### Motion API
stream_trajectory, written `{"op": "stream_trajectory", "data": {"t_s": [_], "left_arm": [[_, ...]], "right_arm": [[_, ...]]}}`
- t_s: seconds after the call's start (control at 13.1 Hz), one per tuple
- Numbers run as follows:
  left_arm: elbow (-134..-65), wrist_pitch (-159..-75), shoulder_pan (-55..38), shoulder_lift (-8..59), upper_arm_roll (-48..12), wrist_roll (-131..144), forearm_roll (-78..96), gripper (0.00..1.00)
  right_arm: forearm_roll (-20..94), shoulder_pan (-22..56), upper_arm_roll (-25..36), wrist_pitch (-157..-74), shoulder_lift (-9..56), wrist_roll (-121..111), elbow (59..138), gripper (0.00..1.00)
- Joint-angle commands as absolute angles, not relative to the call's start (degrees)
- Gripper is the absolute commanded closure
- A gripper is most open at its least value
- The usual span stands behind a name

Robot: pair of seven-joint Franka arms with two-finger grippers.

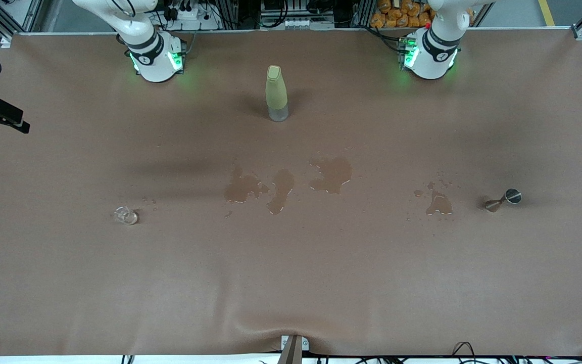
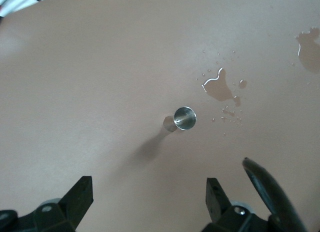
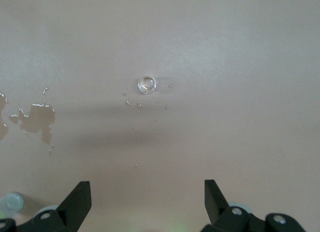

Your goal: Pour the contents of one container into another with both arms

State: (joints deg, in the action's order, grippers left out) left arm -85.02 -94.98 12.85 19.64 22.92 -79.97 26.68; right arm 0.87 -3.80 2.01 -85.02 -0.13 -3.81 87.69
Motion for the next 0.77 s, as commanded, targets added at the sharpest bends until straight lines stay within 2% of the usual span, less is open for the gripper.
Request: {"op": "stream_trajectory", "data": {"t_s": [0.0, 0.38, 0.69], "left_arm": [[-83.76, -95.01, 14.58, 23.54, 22.85, -90.13, 30.48, 0.0], [-83.93, -95.01, 17.23, 26.19, 22.41, -94.83, 39.18, 0.0], [-83.94, -92.9, 21.09, 34.0, 22.15, -111.56, 51.41, 0.0]], "right_arm": [[0.53, -2.81, 2.29, -84.81, -0.88, -0.7, 87.54, 0.0], [0.97, -3.08, 2.28, -84.99, -0.53, -1.49, 87.36, 0.0], [1.23, -3.25, 2.2, -85.08, -0.44, -1.41, 87.36, 0.0]]}}
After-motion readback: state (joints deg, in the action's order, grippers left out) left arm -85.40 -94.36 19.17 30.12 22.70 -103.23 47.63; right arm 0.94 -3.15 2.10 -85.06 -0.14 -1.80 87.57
